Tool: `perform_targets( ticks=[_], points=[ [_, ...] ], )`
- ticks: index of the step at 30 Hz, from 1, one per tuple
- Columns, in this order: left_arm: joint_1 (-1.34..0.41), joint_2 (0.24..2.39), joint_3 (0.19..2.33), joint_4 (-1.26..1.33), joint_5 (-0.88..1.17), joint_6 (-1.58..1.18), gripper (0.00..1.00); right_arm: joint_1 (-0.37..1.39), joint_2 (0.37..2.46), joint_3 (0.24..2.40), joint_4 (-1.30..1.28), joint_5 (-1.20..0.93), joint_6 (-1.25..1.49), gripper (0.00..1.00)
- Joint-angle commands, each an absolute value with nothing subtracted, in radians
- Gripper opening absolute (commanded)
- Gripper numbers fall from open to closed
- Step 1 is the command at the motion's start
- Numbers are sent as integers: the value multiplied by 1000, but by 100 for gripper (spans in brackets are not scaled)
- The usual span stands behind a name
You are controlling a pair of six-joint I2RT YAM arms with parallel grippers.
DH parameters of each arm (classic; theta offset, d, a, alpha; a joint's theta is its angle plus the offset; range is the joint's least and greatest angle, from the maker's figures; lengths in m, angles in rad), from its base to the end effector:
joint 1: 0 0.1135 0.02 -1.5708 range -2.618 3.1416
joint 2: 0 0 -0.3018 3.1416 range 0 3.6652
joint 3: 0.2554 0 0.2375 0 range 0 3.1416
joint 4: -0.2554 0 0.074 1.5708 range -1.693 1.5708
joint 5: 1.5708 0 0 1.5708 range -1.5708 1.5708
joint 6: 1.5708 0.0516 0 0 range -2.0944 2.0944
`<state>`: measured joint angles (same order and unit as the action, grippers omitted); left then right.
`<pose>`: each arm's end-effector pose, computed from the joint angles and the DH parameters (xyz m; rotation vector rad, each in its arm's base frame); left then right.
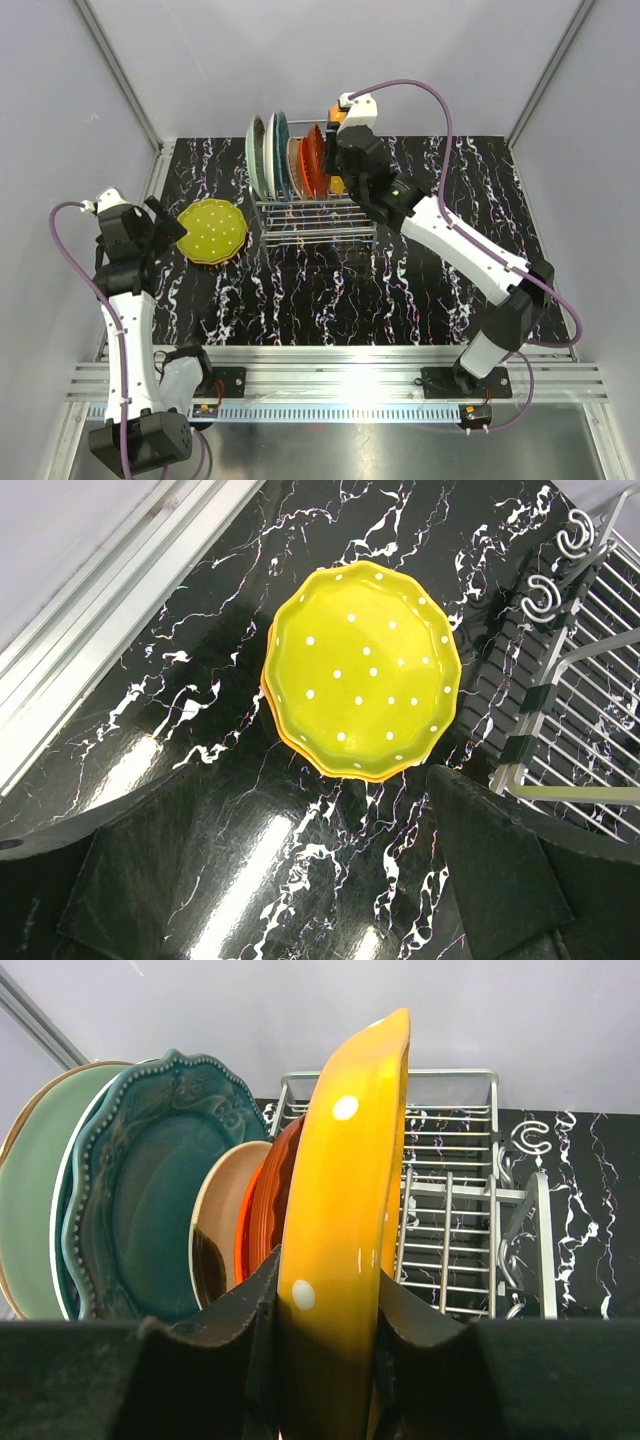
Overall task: Load the plates into the dish rack
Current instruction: Insert the plate into the dish rack
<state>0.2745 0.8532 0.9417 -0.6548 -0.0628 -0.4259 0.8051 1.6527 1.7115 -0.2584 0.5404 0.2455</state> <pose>0.1445 0.0441 0.3536 -0.7673 1.9933 -0.0218 0.2870 0.2602 0.4642 -0.0997 1.7477 0.2912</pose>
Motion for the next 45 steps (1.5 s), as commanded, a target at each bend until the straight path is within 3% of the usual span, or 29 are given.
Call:
perform_targets(
  ticks=[1, 33, 45],
  points=[
    [270, 856, 942, -600, -44, -414, 99, 807, 1658, 1779, -187, 569, 201, 0],
    [262, 857, 940, -597, -37, -411, 99, 807, 1637, 1729, -267, 572, 182, 0],
    [259, 858, 939, -595, -34, -410, 99, 839, 1582, 1557, -173, 597, 172, 0]
  ],
)
